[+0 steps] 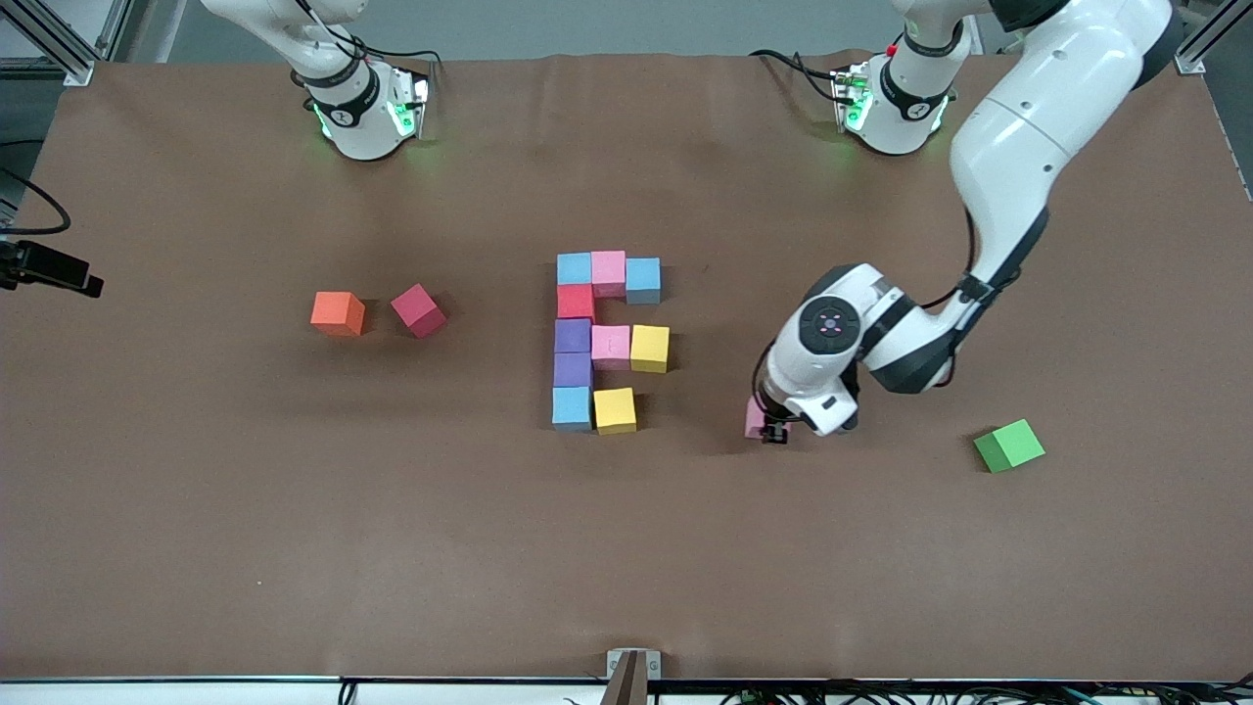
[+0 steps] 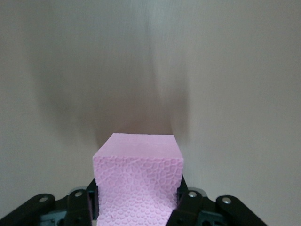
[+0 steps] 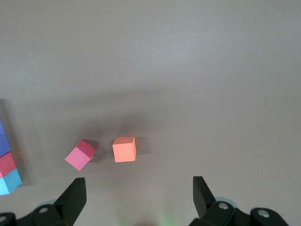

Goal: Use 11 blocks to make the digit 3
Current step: 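Carry the pink cube to the group beside the yellow cube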

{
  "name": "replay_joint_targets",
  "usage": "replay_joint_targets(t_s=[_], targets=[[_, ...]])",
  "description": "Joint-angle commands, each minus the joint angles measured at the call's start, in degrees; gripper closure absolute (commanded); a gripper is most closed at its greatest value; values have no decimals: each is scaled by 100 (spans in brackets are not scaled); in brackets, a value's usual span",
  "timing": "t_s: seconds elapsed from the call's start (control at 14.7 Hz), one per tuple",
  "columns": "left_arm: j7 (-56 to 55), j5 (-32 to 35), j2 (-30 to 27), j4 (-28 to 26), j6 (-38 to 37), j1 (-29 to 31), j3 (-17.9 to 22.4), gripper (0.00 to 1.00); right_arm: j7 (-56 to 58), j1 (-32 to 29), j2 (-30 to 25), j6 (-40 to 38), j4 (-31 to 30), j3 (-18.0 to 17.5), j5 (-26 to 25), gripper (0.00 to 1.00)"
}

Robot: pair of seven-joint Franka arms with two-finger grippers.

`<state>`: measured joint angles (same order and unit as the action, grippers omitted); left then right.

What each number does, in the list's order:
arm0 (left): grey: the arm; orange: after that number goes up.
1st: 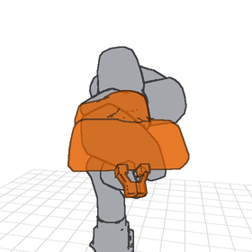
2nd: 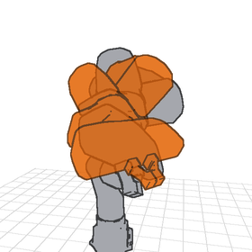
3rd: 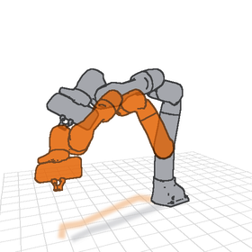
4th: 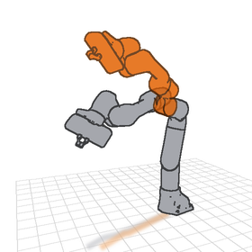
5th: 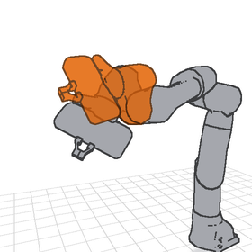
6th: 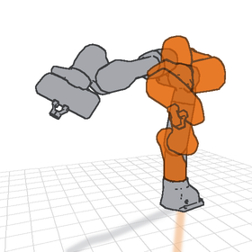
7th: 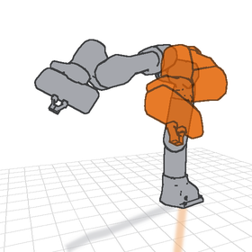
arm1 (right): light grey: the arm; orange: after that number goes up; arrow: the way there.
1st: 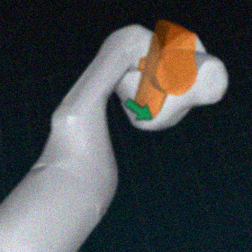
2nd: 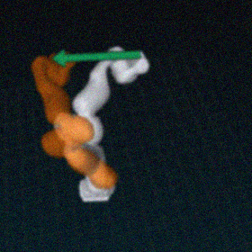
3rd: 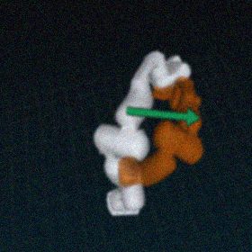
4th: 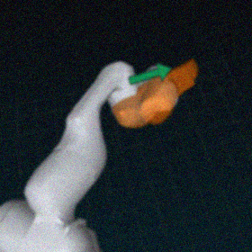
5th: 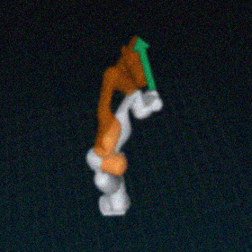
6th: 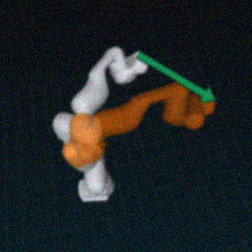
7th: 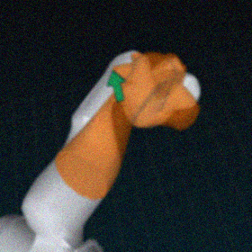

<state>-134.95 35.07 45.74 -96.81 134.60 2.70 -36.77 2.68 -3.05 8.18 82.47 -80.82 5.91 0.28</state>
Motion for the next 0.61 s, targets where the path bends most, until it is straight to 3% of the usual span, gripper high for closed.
replay_joint_targets(t_s=[0.0,0.2,0.54], targets=[[-521,-211,409,819,-145,-593,265,71,-13,-55,-45,6,-83,-82,-10,0],[-805,-605,602,1339,-145,-1410,854,71,-5,-90,-62,-3,-22,-82,-19,0],[-814,-1405,761,1761,-127,-2440,1637,71,-22,-81,-62,-12,-13,-82,-19,0]])
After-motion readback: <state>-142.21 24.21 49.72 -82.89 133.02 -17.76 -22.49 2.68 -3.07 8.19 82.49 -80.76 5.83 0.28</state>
